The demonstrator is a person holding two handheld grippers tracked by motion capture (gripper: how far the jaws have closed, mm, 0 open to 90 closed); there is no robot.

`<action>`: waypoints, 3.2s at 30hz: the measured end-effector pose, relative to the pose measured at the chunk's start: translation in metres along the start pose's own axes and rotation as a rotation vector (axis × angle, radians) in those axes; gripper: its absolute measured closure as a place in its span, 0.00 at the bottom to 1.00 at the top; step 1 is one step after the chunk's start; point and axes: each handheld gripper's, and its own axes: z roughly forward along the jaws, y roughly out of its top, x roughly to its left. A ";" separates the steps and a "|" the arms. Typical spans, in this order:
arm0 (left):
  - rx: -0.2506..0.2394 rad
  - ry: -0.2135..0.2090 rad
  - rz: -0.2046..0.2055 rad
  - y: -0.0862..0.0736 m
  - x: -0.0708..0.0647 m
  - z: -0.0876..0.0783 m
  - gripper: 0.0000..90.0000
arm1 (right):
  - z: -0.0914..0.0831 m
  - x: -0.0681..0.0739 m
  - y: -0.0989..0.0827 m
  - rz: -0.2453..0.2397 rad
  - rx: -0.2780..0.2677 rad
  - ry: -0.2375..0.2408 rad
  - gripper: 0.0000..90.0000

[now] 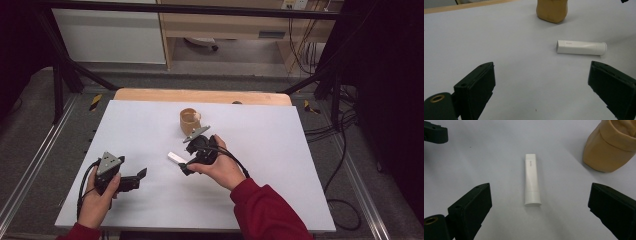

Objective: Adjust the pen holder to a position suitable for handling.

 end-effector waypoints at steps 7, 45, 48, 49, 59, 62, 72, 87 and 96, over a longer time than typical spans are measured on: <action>0.003 0.000 0.001 0.000 0.000 0.000 0.08 | 0.005 0.002 0.004 -0.007 0.020 0.000 0.09; 0.009 -0.006 0.006 0.000 -0.001 0.002 0.08 | 0.055 0.005 0.006 -0.029 0.176 0.051 0.49; 0.010 -0.007 0.007 0.000 -0.001 0.002 0.08 | 0.061 0.005 0.006 -0.026 0.188 0.056 0.52; 0.012 -0.008 0.008 0.000 -0.001 0.002 0.08 | 0.062 0.004 0.006 -0.025 0.191 0.058 0.53; 0.014 -0.008 0.012 0.000 -0.001 0.002 0.08 | 0.072 0.003 0.003 -0.015 0.207 0.062 0.61; 0.015 -0.008 0.012 0.000 -0.001 0.003 0.08 | 0.072 0.001 0.003 -0.010 0.210 0.067 0.65; 0.016 -0.008 0.012 0.001 -0.002 0.003 0.08 | 0.071 -0.001 0.001 -0.025 0.234 0.055 0.74; 0.006 0.000 0.006 0.001 0.000 0.002 0.08 | 0.061 0.001 -0.001 -0.044 0.202 0.086 0.75; -0.025 0.007 -0.009 0.004 -0.001 -0.001 0.08 | 0.038 -0.003 -0.020 -0.008 0.093 0.083 0.75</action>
